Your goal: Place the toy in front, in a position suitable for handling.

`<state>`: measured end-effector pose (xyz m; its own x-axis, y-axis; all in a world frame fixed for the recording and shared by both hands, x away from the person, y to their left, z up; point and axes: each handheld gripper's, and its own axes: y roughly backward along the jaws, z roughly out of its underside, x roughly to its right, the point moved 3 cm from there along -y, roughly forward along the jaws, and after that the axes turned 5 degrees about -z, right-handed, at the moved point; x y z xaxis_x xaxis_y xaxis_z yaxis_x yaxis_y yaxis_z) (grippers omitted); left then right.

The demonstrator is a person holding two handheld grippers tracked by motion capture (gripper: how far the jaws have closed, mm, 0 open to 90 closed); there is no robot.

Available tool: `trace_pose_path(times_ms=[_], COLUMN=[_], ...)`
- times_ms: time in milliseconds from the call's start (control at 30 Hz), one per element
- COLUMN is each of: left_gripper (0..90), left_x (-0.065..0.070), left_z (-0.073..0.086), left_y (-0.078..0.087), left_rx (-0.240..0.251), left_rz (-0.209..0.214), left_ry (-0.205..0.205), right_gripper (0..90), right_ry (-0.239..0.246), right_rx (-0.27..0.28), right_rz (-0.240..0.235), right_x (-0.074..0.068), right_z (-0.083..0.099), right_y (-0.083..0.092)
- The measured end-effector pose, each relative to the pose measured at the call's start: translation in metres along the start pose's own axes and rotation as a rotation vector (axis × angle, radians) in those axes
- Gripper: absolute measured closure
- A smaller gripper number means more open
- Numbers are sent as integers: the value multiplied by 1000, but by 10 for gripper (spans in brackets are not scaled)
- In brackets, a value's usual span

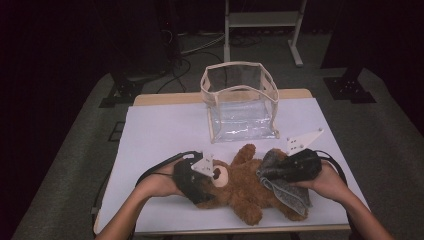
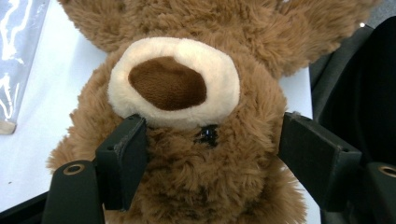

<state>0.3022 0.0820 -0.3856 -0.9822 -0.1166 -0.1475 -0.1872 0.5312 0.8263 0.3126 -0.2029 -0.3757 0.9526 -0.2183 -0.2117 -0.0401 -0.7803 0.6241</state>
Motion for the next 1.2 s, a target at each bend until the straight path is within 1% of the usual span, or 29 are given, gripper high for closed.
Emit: trace_pose_path(times_ms=[67, 100, 133, 167, 200, 233, 267, 300, 367, 433, 533, 567, 633, 667, 700, 767, 800, 867, 900, 933, 967, 1067, 1100, 1133, 1200], left_gripper=[247, 264, 286, 286, 317, 319, 319, 318, 311, 305, 304, 288, 285, 248, 251, 274, 290, 314, 322, 326, 331, 341, 344, 345, 346], left_x=[1, 1, 1, 0, -2, -2, -3, -5, -7, -11, -20, -25, -28, -29, -29, -27, -25, -23, -20, -20, -15, -11, -9, -7, -6], left_z=[-1, -1, -2, -3, -7, -7, -8, -12, -14, -19, -25, -28, -30, -33, -33, -34, -33, -33, -31, -31, -29, -28, -27, -26, -26], left_y=[2, 2, 3, 5, 7, 7, 7, 7, 6, 6, 3, 1, -1, -8, -13, -19, -20, -19, -17, -17, -14, -12, -11, -10, -11], left_rx=[17, 17, 16, 20, 29, 29, 29, 31, 31, 36, 38, 46, 38, 21, 8, -27, -28, -28, -39, -39, -47, -50, -49, -55, -62], left_rz=[15, 15, 16, 13, 12, 12, 11, -1, -2, -4, -17, -22, -23, 9, 22, 34, 37, 35, 43, 43, 49, 58, 57, 45, 36], left_ry=[3, 3, -8, -14, -17, -17, -19, -31, -30, -34, -27, -26, -29, -28, -23, -34, -35, -34, -23, -23, -23, -15, -11, -9, -13], right_gripper=[768, 768, 768, 768, 767, 767, 767, 767, 766, 763, 762, 763, 763, 763, 763, 763, 763, 762, 762, 763, 763, 763, 762, 762, 762], right_ry=[0, 0, 6, 6, 5, 5, 0, -4, -3, -3, -8, -15, -15, -13, -13, -12, -10, -9, -11, -14, -12, -7, -5, -3, 0], right_rx=[5, 5, 11, 11, 9, 9, 9, 12, 4, 4, 7, 10, 8, 6, 7, 6, 4, 5, 7, 6, -1, -10, -20, -22, -28], right_rz=[5, 5, 2, 2, -5, -5, -4, -4, 6, 5, 1, 1, -6, -13, -8, 0, 4, -4, -8, -12, -14, -12, -11, -11, -11], right_x=[-1, -1, -4, -4, -7, -7, -8, -9, -10, -10, -10, -9, -9, -9, -9, -9, -9, -8, -7, -6, -5, -2, 1, 2, 2], right_z=[7, 7, 12, 12, 18, 18, 20, 24, 27, 29, 31, 32, 33, 34, 34, 35, 35, 36, 36, 36, 36, 34, 31, 30, 27], right_y=[-1, -1, -1, -1, -2, -2, -2, -1, -1, 0, 0, 1, 1, 1, 1, 2, 1, 0, 0, 0, -1, -2, -2, -3, -4])
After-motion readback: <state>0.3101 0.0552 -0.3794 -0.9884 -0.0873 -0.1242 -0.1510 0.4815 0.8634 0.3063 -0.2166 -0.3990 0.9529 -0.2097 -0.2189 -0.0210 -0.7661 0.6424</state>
